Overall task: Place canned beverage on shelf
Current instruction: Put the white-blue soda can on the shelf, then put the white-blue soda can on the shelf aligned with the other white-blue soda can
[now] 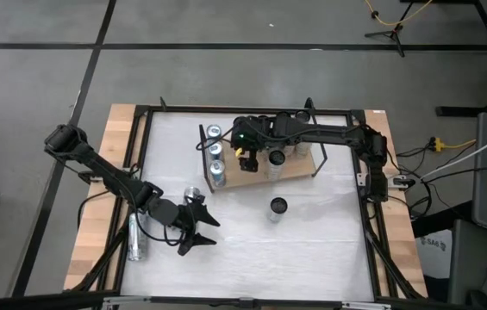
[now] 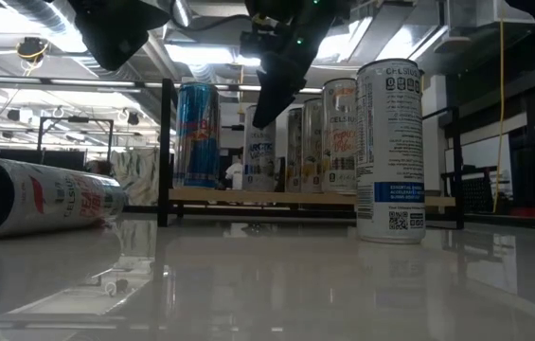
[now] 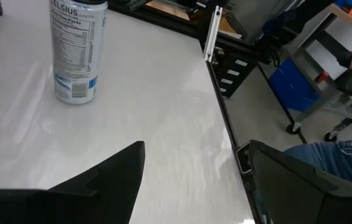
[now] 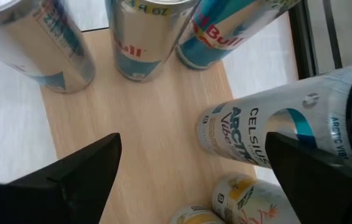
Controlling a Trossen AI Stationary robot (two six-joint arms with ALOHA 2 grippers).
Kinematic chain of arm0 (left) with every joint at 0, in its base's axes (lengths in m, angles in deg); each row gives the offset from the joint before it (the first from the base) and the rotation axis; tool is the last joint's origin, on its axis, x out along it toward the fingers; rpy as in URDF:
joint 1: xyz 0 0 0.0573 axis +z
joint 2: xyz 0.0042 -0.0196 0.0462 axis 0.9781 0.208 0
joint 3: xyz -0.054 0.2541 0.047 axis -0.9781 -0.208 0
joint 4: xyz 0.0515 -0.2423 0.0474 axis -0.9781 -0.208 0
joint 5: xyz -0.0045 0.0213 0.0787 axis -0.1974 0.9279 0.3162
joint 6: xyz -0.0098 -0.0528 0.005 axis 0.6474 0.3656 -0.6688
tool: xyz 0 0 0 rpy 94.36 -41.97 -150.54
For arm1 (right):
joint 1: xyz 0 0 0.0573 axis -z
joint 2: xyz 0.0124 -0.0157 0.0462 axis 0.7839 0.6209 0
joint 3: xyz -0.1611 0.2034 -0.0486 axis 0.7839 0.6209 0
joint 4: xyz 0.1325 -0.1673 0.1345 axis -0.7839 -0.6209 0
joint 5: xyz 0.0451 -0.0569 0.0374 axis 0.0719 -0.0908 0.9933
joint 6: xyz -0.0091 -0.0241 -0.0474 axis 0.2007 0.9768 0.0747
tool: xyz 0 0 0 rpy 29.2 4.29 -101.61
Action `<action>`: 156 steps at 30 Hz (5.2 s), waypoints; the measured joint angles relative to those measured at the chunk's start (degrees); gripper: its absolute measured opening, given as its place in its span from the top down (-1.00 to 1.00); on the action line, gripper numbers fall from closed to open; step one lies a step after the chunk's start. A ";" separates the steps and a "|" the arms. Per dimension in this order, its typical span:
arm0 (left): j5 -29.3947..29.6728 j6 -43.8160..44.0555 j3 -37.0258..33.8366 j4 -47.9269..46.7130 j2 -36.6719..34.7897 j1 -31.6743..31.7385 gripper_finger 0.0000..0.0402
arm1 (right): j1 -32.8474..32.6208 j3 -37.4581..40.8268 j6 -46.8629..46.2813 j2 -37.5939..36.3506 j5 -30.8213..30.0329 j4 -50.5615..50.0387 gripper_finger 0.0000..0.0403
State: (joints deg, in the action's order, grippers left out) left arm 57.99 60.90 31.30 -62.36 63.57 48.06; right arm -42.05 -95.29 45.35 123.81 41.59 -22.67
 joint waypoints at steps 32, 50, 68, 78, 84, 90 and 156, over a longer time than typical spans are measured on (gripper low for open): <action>3.17 -0.02 0.00 -0.13 -0.02 0.02 -0.40 | -24.00 -11.37 -13.67 -3.87 0.10 -33.11 -0.96; 3.63 0.00 0.00 0.31 -0.02 0.02 -0.40 | -22.53 3.72 -16.96 -15.13 0.16 -28.07 -0.96; 4.61 0.00 0.02 0.33 -0.02 0.02 -0.40 | -13.33 21.09 -13.58 -22.43 8.67 -11.14 -0.96; 4.59 -0.02 0.02 0.31 -0.02 0.02 -0.40 | -9.37 21.55 -12.08 -22.43 9.36 -10.55 -0.96; 4.59 -0.02 0.02 0.32 -0.02 0.02 -0.40 | -9.55 21.55 -12.08 -22.43 10.67 -10.76 -0.96; 4.57 -0.02 0.02 0.33 -0.02 0.02 -0.40 | -9.53 21.55 -12.06 -22.43 12.55 -11.07 -0.96; 6.01 -0.48 0.02 -0.13 0.00 0.00 -0.40 | -30.21 10.99 -78.77 -11.12 -6.32 -18.16 -0.96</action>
State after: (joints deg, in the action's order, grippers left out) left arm 64.01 60.42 31.31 -62.49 63.57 48.06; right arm -72.26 -84.29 -33.42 112.70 35.27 -40.83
